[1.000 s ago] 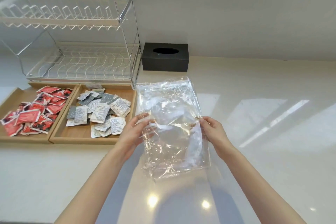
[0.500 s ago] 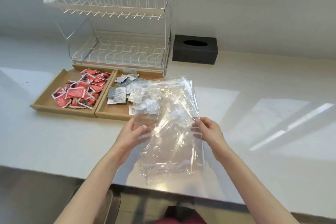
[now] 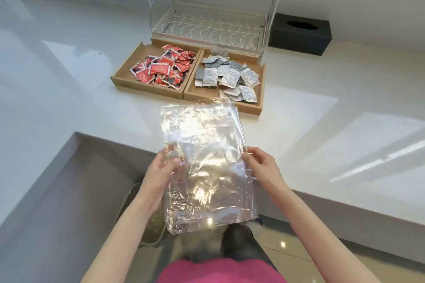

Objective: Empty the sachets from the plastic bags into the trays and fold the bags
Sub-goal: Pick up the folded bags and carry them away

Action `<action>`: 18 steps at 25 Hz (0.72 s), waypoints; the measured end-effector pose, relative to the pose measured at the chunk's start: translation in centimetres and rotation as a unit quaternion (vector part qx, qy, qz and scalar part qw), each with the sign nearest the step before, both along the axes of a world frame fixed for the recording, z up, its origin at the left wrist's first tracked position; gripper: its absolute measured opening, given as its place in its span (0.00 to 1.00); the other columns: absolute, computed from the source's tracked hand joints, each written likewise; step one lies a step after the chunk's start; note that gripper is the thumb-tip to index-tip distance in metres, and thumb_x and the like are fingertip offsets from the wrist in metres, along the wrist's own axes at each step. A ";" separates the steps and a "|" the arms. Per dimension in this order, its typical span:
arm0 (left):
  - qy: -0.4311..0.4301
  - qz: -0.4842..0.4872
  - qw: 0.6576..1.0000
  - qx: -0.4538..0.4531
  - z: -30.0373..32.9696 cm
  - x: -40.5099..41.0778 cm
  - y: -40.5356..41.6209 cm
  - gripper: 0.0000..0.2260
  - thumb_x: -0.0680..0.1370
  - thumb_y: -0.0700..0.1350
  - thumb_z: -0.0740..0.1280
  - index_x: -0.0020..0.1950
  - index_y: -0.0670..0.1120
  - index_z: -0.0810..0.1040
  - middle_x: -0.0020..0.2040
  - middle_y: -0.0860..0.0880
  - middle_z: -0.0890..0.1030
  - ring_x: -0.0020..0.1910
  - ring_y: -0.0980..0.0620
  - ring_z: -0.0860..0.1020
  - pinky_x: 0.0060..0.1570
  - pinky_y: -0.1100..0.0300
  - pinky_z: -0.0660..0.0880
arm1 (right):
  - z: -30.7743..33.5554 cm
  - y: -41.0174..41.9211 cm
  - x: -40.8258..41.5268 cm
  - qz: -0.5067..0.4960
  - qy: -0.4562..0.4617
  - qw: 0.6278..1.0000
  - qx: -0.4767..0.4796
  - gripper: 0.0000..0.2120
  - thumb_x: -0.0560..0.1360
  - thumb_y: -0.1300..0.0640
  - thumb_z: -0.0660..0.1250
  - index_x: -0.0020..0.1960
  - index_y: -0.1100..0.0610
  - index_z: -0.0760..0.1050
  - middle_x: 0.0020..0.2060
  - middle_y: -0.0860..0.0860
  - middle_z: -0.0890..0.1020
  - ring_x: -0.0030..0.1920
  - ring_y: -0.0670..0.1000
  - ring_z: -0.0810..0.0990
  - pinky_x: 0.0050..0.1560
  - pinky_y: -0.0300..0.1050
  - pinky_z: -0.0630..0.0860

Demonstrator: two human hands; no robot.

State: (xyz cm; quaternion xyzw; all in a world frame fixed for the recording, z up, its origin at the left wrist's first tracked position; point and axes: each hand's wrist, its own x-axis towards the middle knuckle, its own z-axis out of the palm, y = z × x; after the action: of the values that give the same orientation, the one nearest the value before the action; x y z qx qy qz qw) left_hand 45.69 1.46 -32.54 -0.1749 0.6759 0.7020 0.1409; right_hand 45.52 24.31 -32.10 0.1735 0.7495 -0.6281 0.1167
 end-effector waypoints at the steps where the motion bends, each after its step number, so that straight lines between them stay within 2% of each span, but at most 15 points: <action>1: -0.007 0.004 1.000 -0.008 -0.4 1.1 -1.1 0.16 0.76 0.40 0.63 0.63 0.48 0.71 0.51 0.50 0.79 0.49 0.52 0.77 0.61 0.51 0.70 | -0.3 -1.1 0.9 0.011 -0.007 1.000 0.010 0.09 0.76 0.55 0.62 0.55 0.54 0.75 0.37 0.44 0.79 0.36 0.41 0.76 0.36 0.32 0.73; 3: -0.017 0.015 1.000 -0.015 -1.2 3.4 -3.2 0.14 0.76 0.41 0.63 0.61 0.48 0.71 0.53 0.48 0.79 0.49 0.54 0.77 0.59 0.55 0.70 | -0.9 -3.3 2.5 0.033 -0.015 0.999 0.022 0.09 0.76 0.54 0.62 0.55 0.53 0.75 0.39 0.44 0.79 0.38 0.42 0.76 0.42 0.35 0.73; 5: -0.037 0.035 0.999 -0.019 -2.6 5.7 -5.4 0.17 0.76 0.42 0.63 0.65 0.47 0.69 0.61 0.45 0.77 0.54 0.54 0.76 0.56 0.59 0.70 | -1.6 -5.6 3.9 0.052 -0.019 0.998 0.035 0.08 0.76 0.54 0.62 0.53 0.52 0.76 0.42 0.44 0.80 0.42 0.41 0.77 0.46 0.36 0.72; 7: -0.070 0.058 0.996 -0.018 -3.9 7.7 -7.2 0.20 0.76 0.43 0.63 0.68 0.47 0.66 0.66 0.44 0.73 0.63 0.48 0.72 0.65 0.52 0.66 | -2.2 -7.6 5.2 0.070 -0.034 0.996 0.040 0.07 0.76 0.54 0.62 0.52 0.51 0.76 0.43 0.45 0.81 0.42 0.43 0.78 0.45 0.36 0.73; 10: -0.108 0.101 0.989 -0.013 -5.3 10.7 -9.5 0.13 0.76 0.42 0.63 0.60 0.48 0.72 0.60 0.45 0.76 0.65 0.44 0.70 0.68 0.44 0.63 | -2.9 -10.1 6.4 0.100 -0.078 0.991 0.030 0.08 0.76 0.54 0.61 0.53 0.51 0.77 0.44 0.49 0.82 0.42 0.48 0.79 0.44 0.41 0.75; 13: -0.153 0.147 0.977 -0.006 -6.4 12.6 -10.7 0.09 0.76 0.42 0.63 0.55 0.47 0.74 0.55 0.45 0.78 0.63 0.43 0.72 0.66 0.42 0.65 | -3.4 -11.9 6.6 0.139 -0.077 0.987 0.035 0.07 0.76 0.55 0.61 0.49 0.48 0.77 0.41 0.47 0.82 0.38 0.41 0.78 0.37 0.26 0.73; 16: -0.182 0.195 0.964 0.008 -7.8 13.6 -11.4 0.14 0.76 0.42 0.63 0.61 0.44 0.71 0.61 0.41 0.76 0.63 0.42 0.72 0.66 0.42 0.64 | -4.2 -13.4 6.1 0.169 -0.092 0.980 0.043 0.07 0.76 0.56 0.61 0.48 0.50 0.77 0.36 0.44 0.80 0.27 0.35 0.75 0.28 0.24 0.69; 18: -0.195 0.214 0.957 0.008 -8.7 14.0 -11.5 0.18 0.75 0.42 0.63 0.64 0.43 0.69 0.63 0.44 0.75 0.63 0.46 0.71 0.68 0.47 0.63 | -5.0 -14.1 5.3 0.199 -0.109 0.973 0.053 0.07 0.77 0.56 0.61 0.49 0.51 0.77 0.35 0.45 0.80 0.27 0.33 0.75 0.28 0.24 0.69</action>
State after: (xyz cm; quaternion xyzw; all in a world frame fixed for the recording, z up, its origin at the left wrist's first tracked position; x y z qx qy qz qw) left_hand 59.69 -10.00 -41.27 -0.4477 0.5763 0.6735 0.1177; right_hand 50.79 10.19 -37.10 0.0945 0.7840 -0.5291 0.3106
